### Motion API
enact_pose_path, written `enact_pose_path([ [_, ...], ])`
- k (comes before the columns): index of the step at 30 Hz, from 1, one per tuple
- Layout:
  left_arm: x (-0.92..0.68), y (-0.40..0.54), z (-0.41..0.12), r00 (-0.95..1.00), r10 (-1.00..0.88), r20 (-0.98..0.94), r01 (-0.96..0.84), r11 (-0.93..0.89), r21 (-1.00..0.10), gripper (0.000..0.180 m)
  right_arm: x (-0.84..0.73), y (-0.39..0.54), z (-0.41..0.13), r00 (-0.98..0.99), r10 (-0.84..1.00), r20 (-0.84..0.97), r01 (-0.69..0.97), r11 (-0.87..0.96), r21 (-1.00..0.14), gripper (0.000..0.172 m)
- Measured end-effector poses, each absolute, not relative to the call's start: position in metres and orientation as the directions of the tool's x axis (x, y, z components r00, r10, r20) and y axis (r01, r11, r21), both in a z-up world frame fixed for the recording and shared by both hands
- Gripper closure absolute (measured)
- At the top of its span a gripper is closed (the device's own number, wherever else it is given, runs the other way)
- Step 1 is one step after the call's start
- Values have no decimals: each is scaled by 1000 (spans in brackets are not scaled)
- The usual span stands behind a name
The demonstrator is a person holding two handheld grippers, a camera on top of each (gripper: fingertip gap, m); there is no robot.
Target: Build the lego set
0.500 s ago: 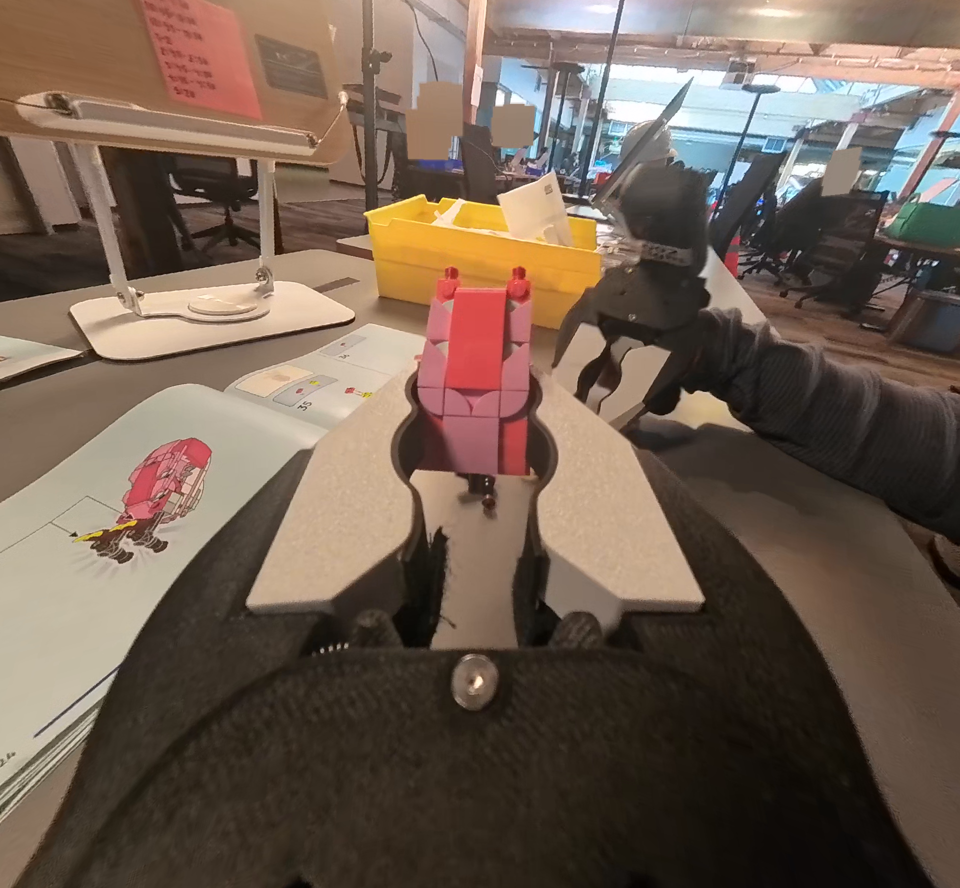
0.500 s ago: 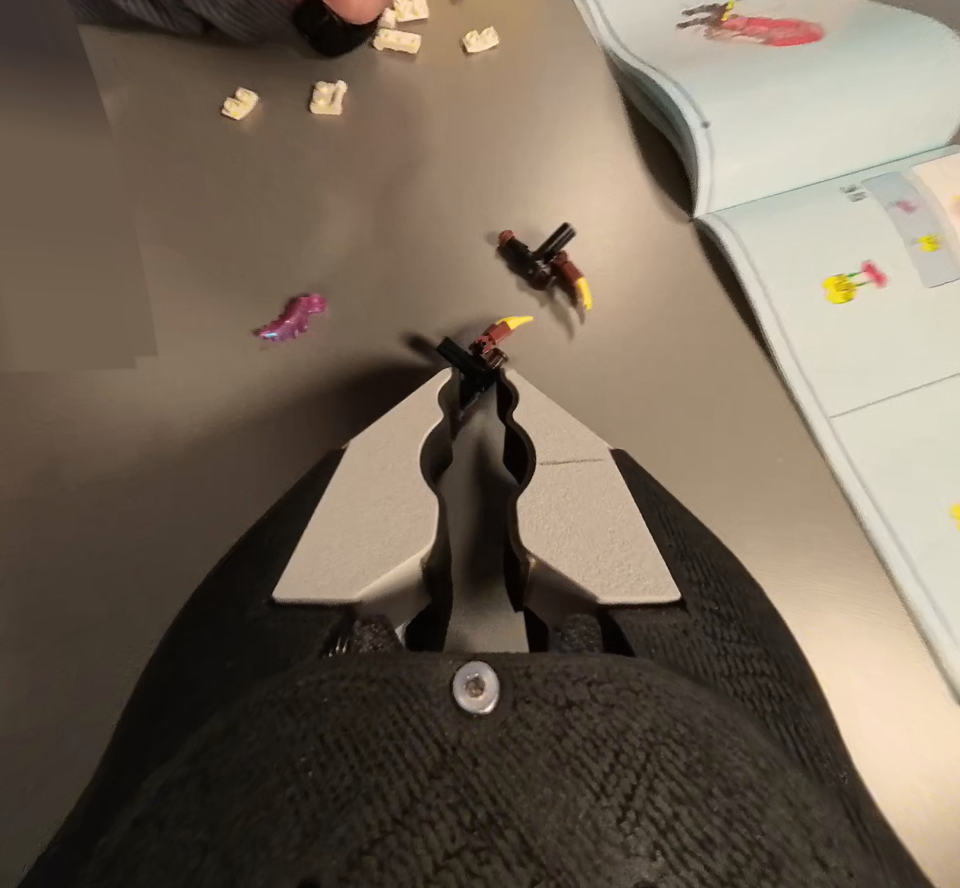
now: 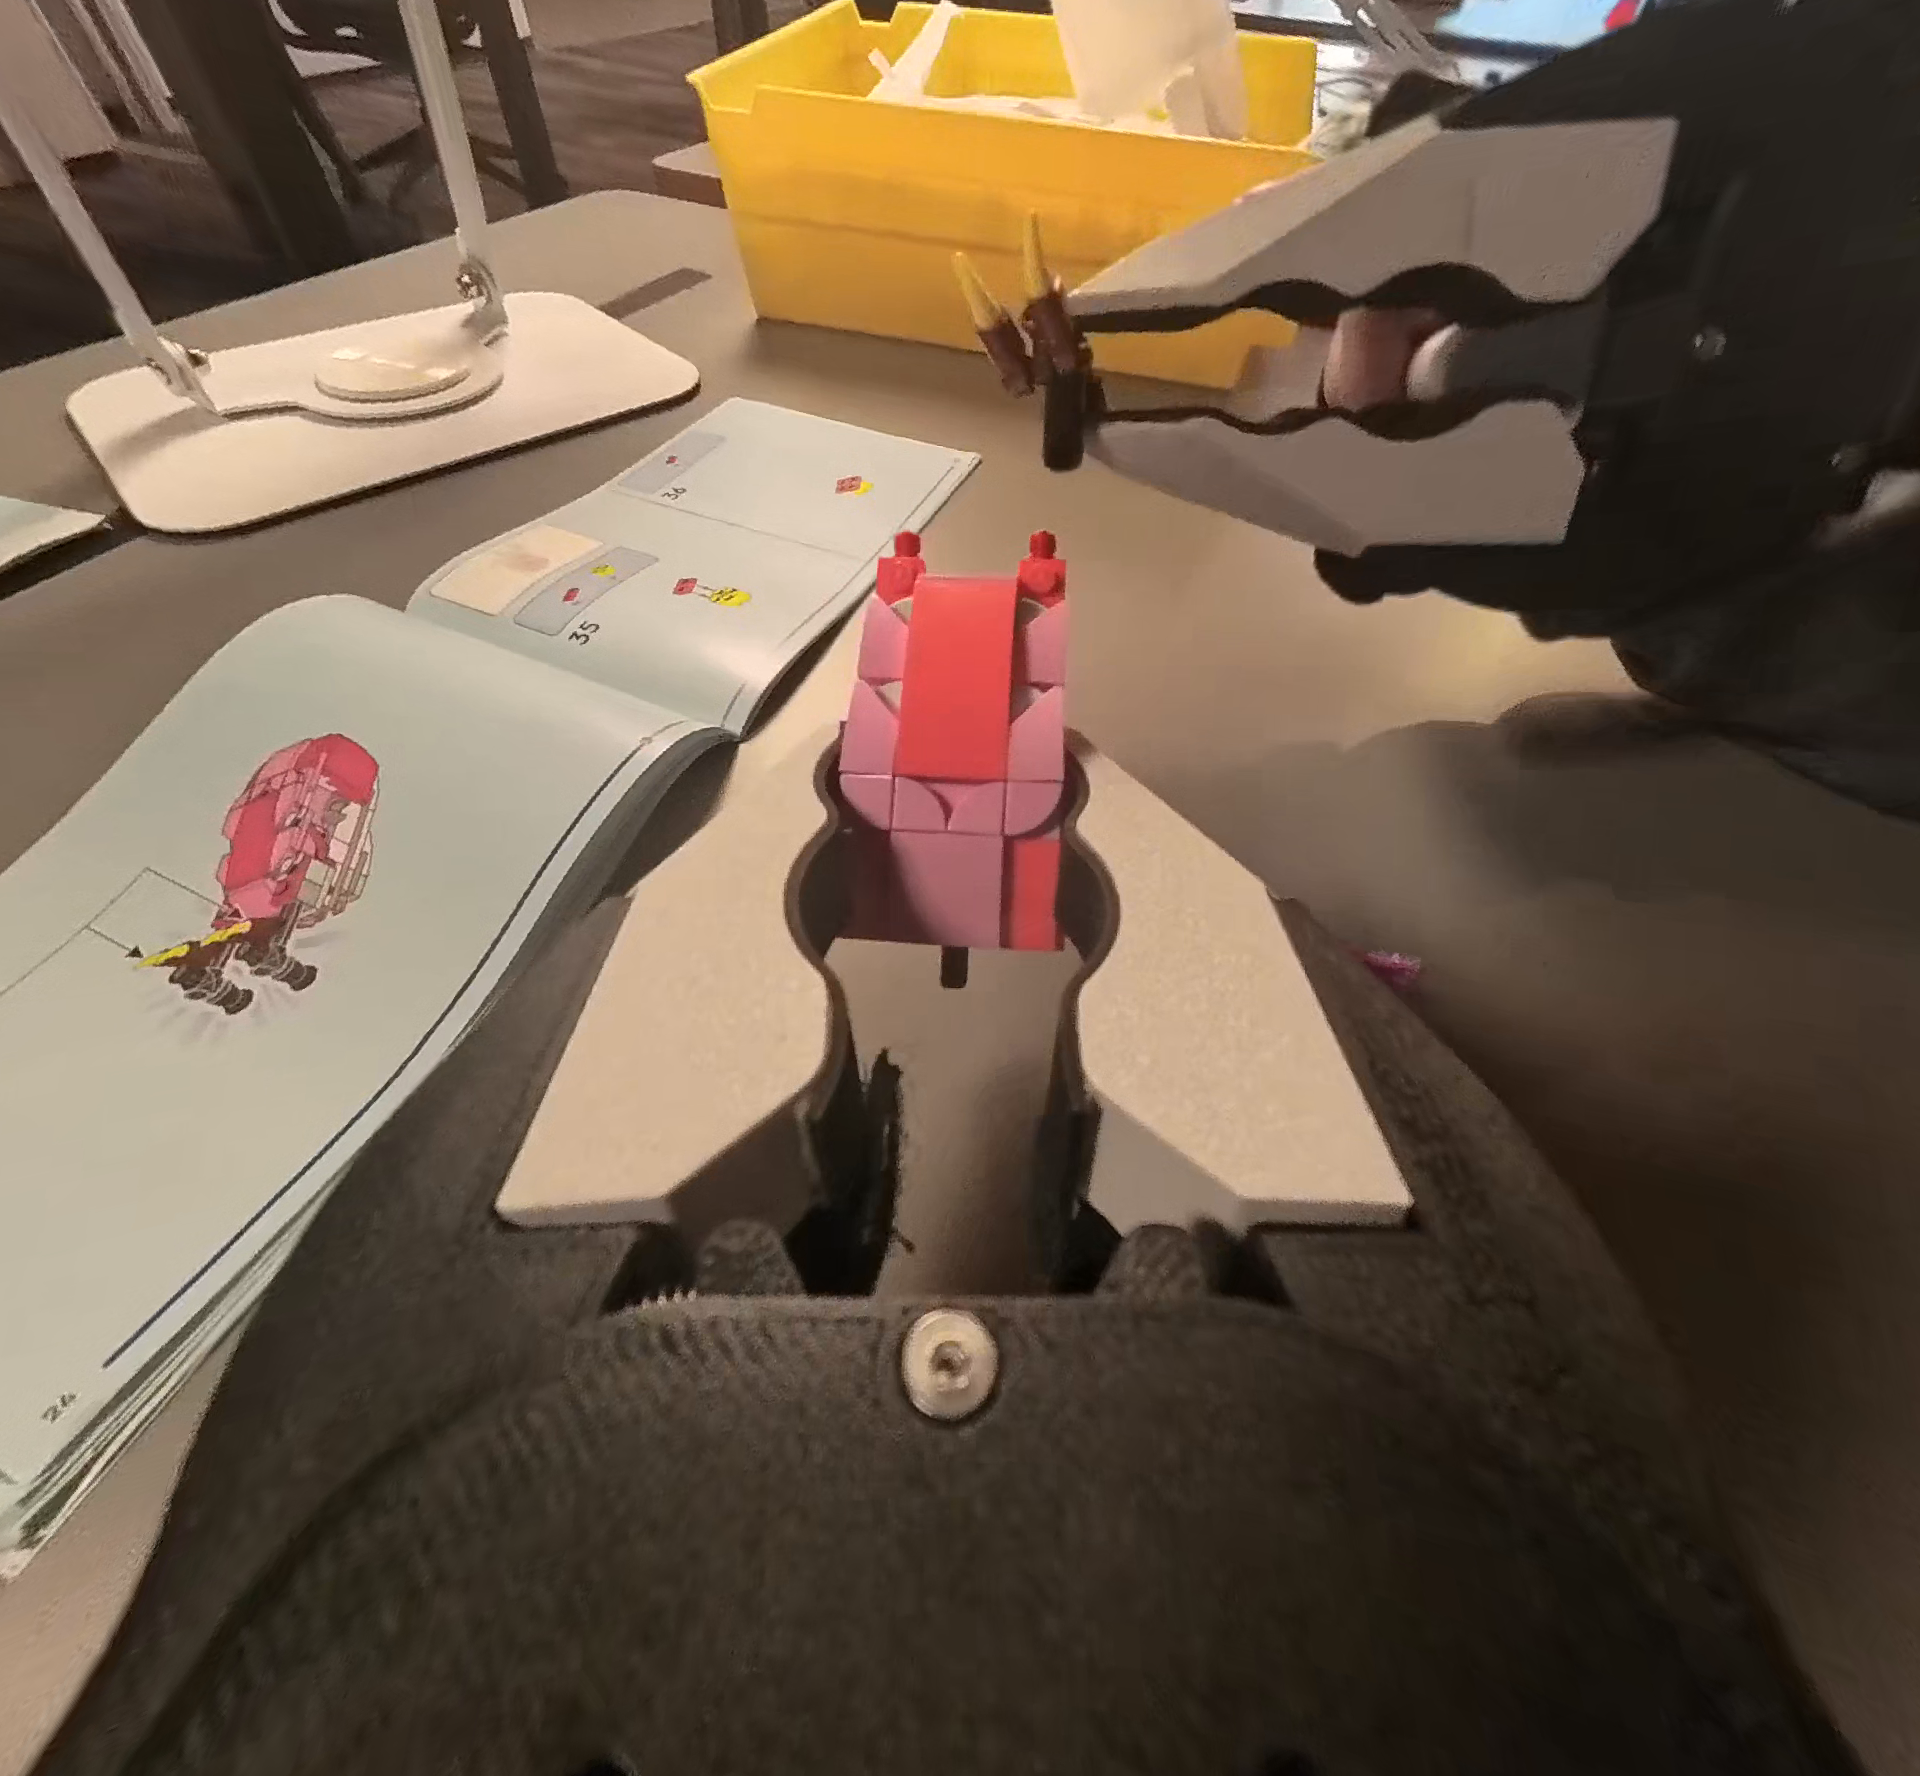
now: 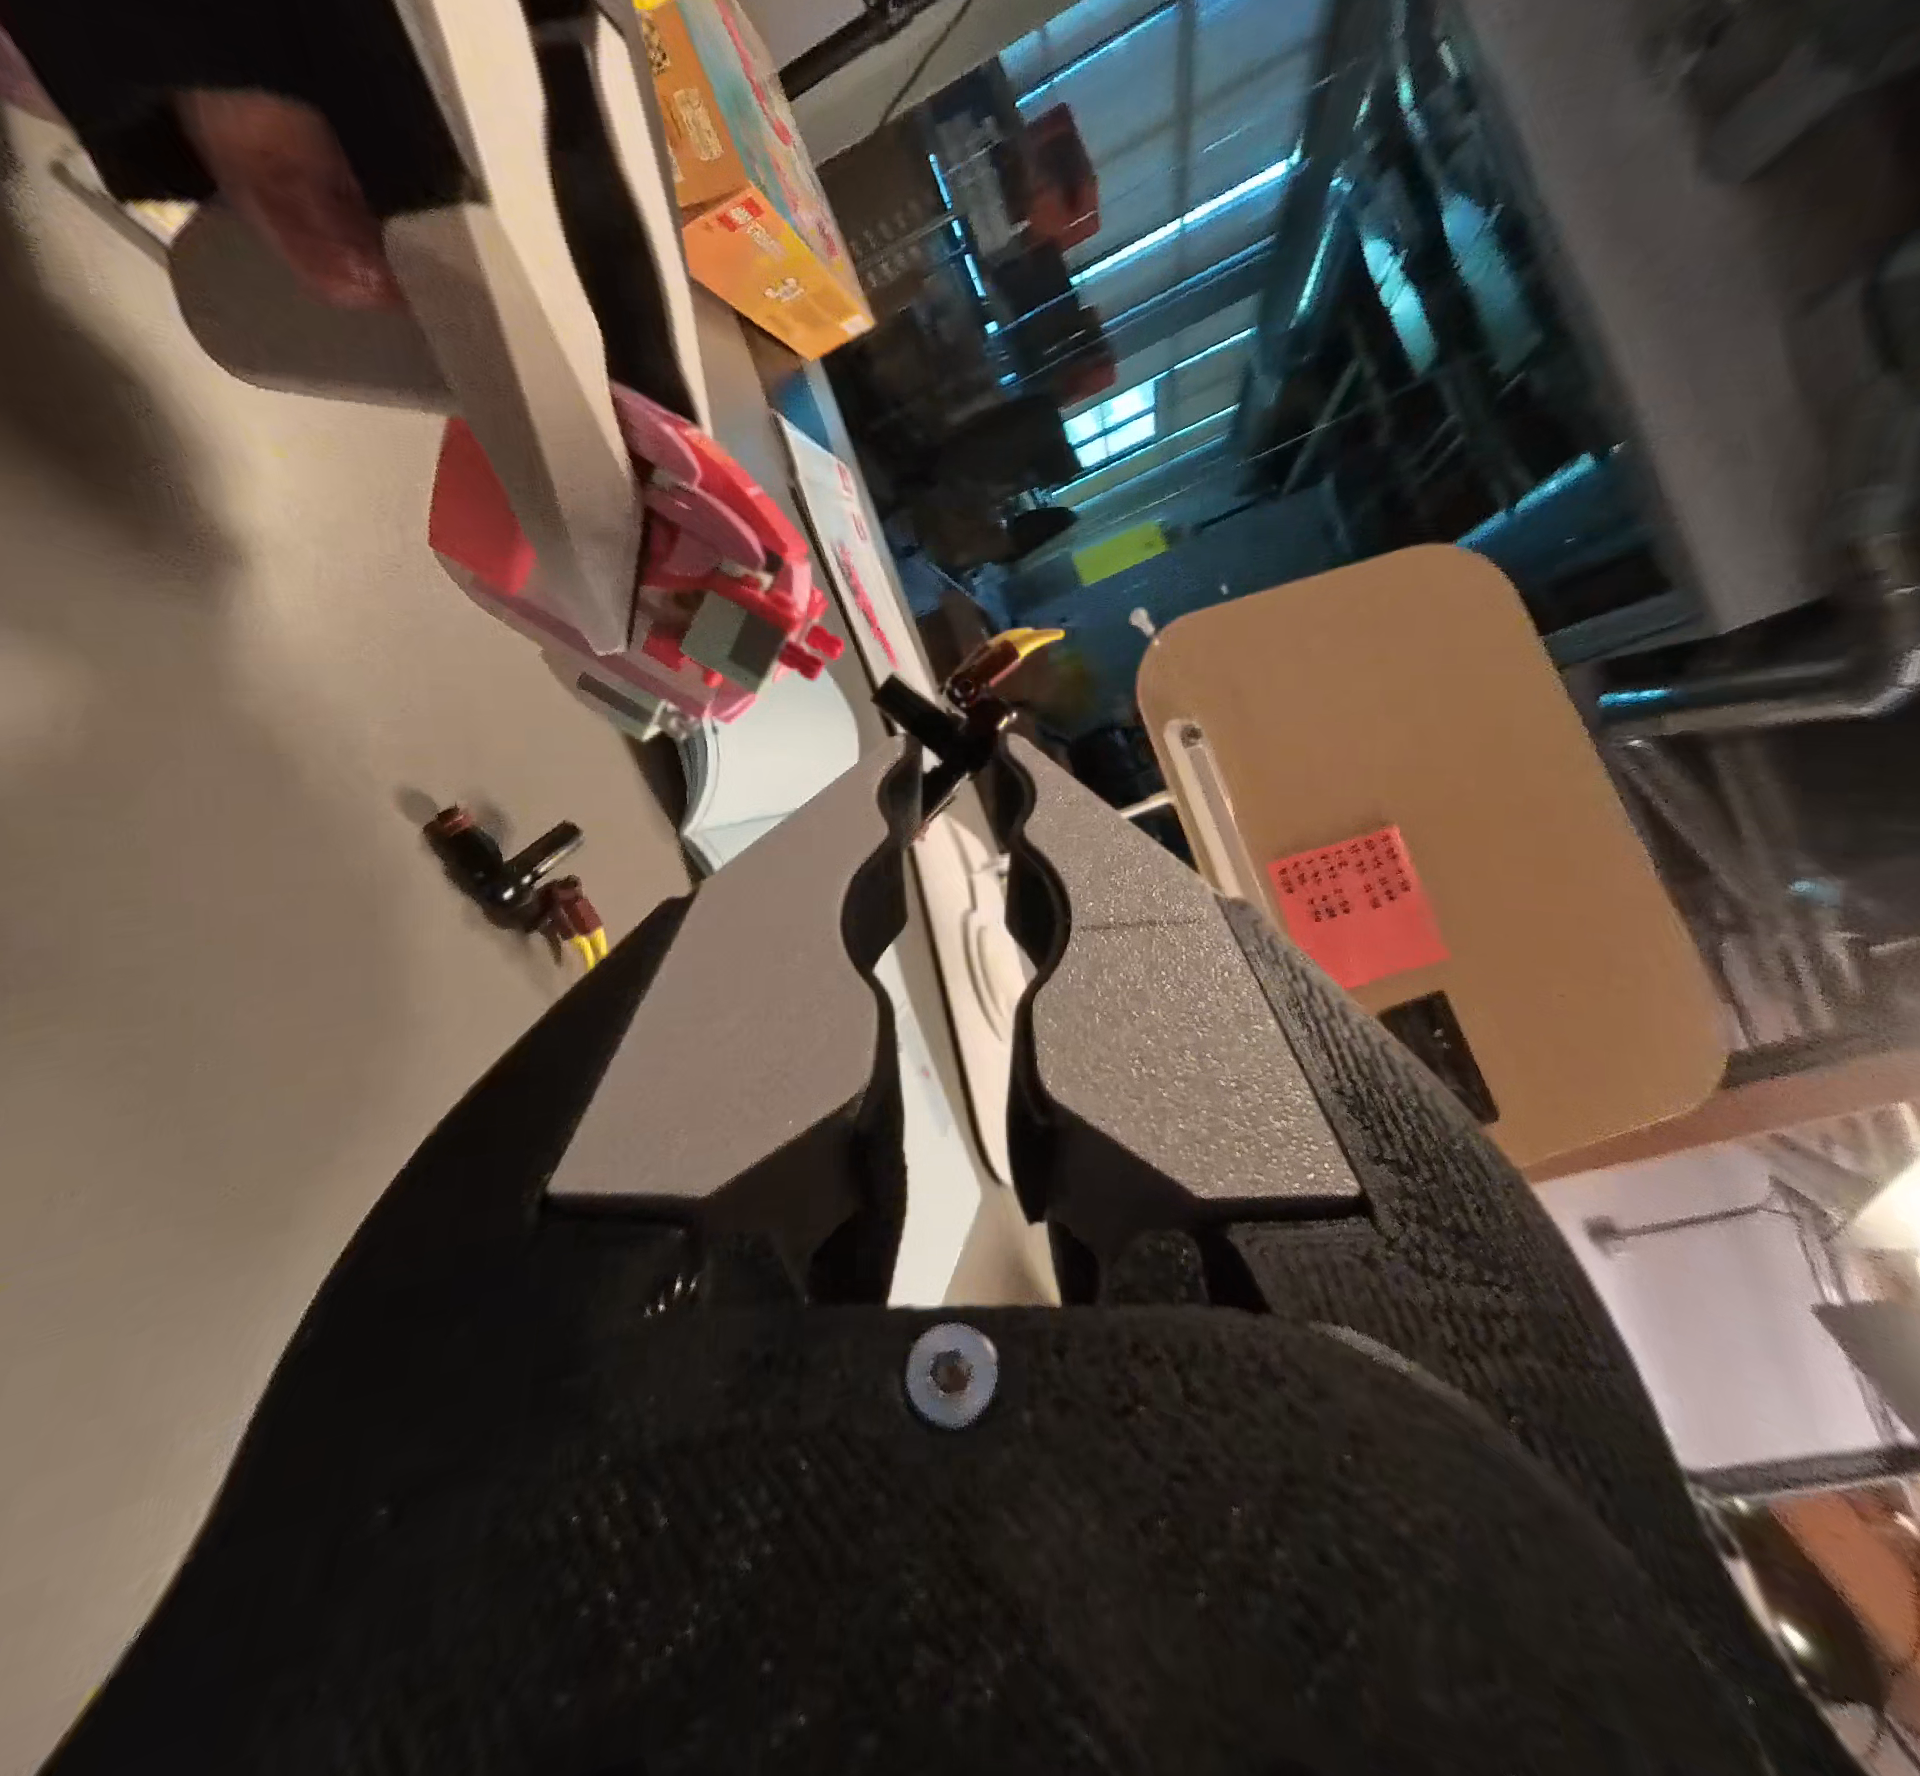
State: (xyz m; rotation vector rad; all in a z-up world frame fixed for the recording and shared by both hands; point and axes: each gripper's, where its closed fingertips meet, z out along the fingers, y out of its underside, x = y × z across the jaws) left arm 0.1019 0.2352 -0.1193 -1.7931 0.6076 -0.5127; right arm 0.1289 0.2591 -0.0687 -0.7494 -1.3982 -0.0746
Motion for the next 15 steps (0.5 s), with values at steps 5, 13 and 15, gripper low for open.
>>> enact_pose_path([
  [5, 99, 237, -118, 780, -622, 72, -119, -261, -958, 147, 122, 255, -73, 200, 344, 918, 475, 785, -397, 161],
  [13, 99, 236, -119, 780, -623, 57, -135, -256, -957, 147, 119, 257, -80, 191, 339, 921, 488, 781, -389, 161],
  [15, 99, 236, -119, 780, -623, 55, -136, -255, -957, 147, 119, 256, -78, 194, 330, 924, 481, 789, -382, 161],
])
